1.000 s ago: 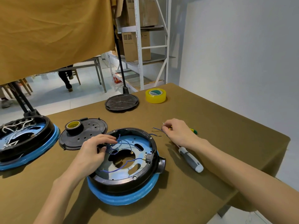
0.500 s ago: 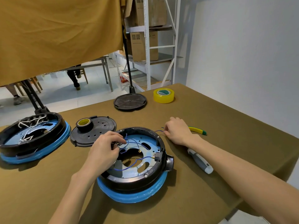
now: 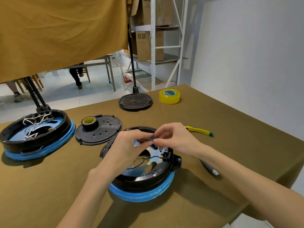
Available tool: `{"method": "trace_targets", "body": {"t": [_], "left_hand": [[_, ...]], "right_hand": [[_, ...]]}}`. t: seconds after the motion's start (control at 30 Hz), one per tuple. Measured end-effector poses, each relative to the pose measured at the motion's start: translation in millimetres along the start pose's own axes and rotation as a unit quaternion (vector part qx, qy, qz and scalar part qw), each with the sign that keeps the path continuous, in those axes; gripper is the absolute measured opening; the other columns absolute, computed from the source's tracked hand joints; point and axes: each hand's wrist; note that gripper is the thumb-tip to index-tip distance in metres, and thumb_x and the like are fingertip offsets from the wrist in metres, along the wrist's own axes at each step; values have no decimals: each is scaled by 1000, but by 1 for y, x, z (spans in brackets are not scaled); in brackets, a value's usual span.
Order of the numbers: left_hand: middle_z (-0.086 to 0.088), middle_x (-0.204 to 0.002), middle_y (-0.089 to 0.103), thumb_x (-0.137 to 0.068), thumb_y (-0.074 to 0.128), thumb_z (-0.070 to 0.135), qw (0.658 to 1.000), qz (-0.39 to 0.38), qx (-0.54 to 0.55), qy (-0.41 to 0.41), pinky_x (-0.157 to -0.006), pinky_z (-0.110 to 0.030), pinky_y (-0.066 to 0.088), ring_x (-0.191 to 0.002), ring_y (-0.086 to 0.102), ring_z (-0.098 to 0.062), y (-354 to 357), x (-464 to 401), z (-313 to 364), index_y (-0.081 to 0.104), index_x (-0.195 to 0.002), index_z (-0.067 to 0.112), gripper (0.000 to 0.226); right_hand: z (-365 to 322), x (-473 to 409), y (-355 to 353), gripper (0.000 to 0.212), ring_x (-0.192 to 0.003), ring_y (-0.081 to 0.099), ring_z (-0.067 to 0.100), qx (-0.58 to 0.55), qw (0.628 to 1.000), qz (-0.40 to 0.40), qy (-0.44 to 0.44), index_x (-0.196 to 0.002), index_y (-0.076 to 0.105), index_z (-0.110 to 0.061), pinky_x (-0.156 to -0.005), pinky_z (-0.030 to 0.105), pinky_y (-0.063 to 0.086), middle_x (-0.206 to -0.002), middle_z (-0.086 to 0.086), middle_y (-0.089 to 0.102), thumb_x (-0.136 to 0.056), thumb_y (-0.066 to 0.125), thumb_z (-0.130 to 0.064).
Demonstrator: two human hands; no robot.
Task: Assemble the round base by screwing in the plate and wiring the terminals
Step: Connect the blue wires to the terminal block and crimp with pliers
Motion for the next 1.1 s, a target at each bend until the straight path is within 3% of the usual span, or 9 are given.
{"method": "trace_targets", "body": {"t": [0.1,0.23,0.3,0.43,0.6,0.77,0.93,1.03,1.1], "left_hand": [[22,-81,74,-91,77,13,999,-9,22,-28,-78,-9,50,-83,70,1,0,4,-6,82,-102,26,18],[17,-85,74,-99,67,13,994,-58,18,-96,-80,-15,57,-82,72,2,3,4,-14,75,-102,24,14],[16,-92,73,-103,59,10,990,-91,2,-106,-78,-18,58,-80,71,2,5,4,-16,69,-105,26,19],[17,-95,63,-106,44,2,984,-142,-44,-94,-75,-8,48,-81,64,1,14,1,-17,73,-115,27,40],[17,-97,59,-103,52,12,985,-139,2,-106,-73,-8,44,-90,58,10,21,-2,-23,76,-110,30,32],[16,-90,61,-99,66,30,985,-153,-13,-81,-72,-5,39,-87,55,12,22,-11,-28,69,-92,47,19],[15,-88,59,-97,71,29,983,-168,-10,-80,-71,-6,39,-82,54,8,23,-19,-30,76,-94,40,12],[15,-88,59,-97,71,31,983,-165,-12,-80,-68,-12,40,-82,54,6,28,-19,-32,80,-101,33,10],[15,-88,59,-97,71,32,984,-161,-11,-73,-69,-16,38,-82,54,2,31,-19,-34,80,-100,33,10]], "right_hand": [[6,9,-1,17,-79,75,19,-52,997,48,19,-107,71,-10,-67,25,58,-88,6,79,-91,77,-13],[20,12,6,15,-85,60,10,153,965,204,53,-106,69,-18,-78,25,45,-101,-2,66,-96,69,-29],[25,10,9,29,-93,58,16,227,953,157,121,-117,64,-14,-81,30,45,-111,2,61,-97,65,-36],[35,5,17,32,-63,51,19,206,968,88,113,-83,62,-2,-63,41,42,-70,6,55,-100,58,-28],[39,0,12,33,-57,45,11,181,977,73,85,-71,57,-19,-60,34,38,-63,-5,48,-102,55,-28],[40,-6,6,33,-66,48,11,164,985,36,47,-81,64,-5,-67,37,41,-73,3,53,-102,55,-29],[38,-16,-1,31,-85,60,28,130,991,-20,25,-104,71,2,-82,42,47,-98,25,64,-106,54,-23],[41,-20,-2,28,-83,58,17,105,994,-35,19,-110,74,-4,-78,37,46,-95,20,66,-107,54,-24],[42,-20,-2,25,-83,58,8,94,995,-31,21,-110,76,-10,-76,28,45,-89,5,67,-107,55,-23]]}}
Point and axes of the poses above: each hand's wrist, its own x-axis away from the middle knuckle, its own y-axis out of the palm, z = x × y
